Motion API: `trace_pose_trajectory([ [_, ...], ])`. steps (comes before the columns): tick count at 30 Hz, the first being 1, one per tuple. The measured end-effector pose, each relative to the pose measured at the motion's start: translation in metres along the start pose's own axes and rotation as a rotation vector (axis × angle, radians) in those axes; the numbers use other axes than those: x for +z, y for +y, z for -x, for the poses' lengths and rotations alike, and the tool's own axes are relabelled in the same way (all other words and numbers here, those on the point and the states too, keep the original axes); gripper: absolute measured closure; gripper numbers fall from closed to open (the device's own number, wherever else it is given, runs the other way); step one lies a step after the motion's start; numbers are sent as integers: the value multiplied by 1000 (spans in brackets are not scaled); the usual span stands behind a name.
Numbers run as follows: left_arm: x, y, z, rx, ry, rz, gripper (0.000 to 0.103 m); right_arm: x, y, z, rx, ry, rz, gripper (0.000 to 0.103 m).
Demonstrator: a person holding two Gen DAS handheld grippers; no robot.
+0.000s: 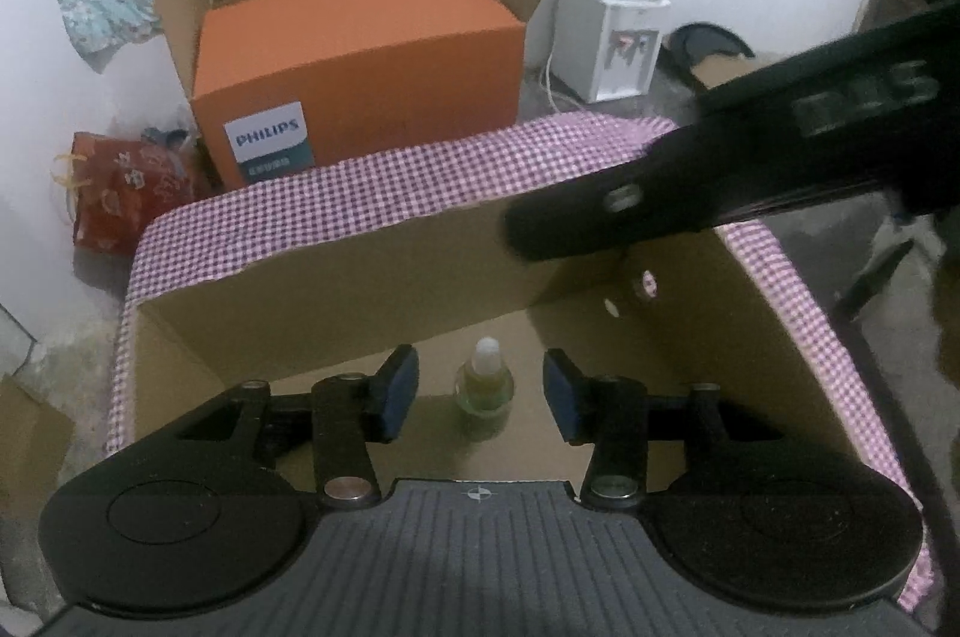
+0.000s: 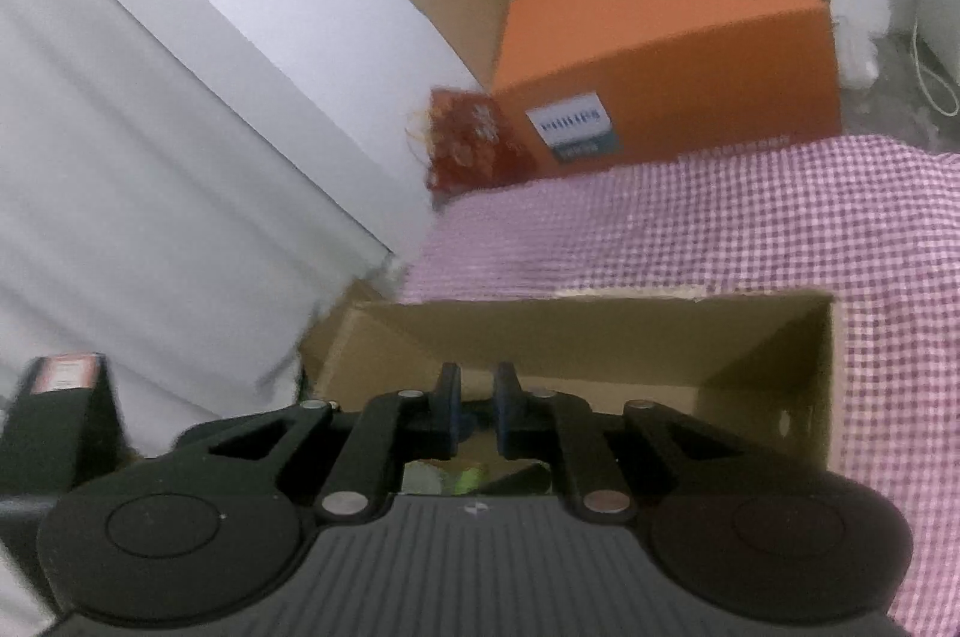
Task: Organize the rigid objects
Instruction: 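Lower the dropper bottle into the box and open the right tool, then move the right tool over to the pink lid on the table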
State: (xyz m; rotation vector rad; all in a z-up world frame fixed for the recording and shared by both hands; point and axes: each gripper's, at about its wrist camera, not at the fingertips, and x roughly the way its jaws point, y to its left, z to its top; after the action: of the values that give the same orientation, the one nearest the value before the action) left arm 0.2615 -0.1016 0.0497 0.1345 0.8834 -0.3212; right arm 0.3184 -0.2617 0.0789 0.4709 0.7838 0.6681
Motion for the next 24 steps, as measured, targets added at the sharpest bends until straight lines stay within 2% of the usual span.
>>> trace_pose_trajectory([
  [2,-5,2,13,-12,-23,16,51,-8,6,20,29,-39,-13,89],
  [7,-20,7,49,-20,-69,45,51,-34,26,64,86,-130,-15,84],
  [16,-70,0,123,-31,-180,53,47,-100,60,120,171,-200,-8,83],
  [18,-85,-3,132,-42,-189,51,46,-116,63,133,174,-214,-16,80],
  [20,-100,-7,136,-51,-185,46,45,-134,65,143,164,-229,-23,69],
  [24,-131,-15,132,-87,-148,38,45,-171,61,158,101,-249,-49,68],
])
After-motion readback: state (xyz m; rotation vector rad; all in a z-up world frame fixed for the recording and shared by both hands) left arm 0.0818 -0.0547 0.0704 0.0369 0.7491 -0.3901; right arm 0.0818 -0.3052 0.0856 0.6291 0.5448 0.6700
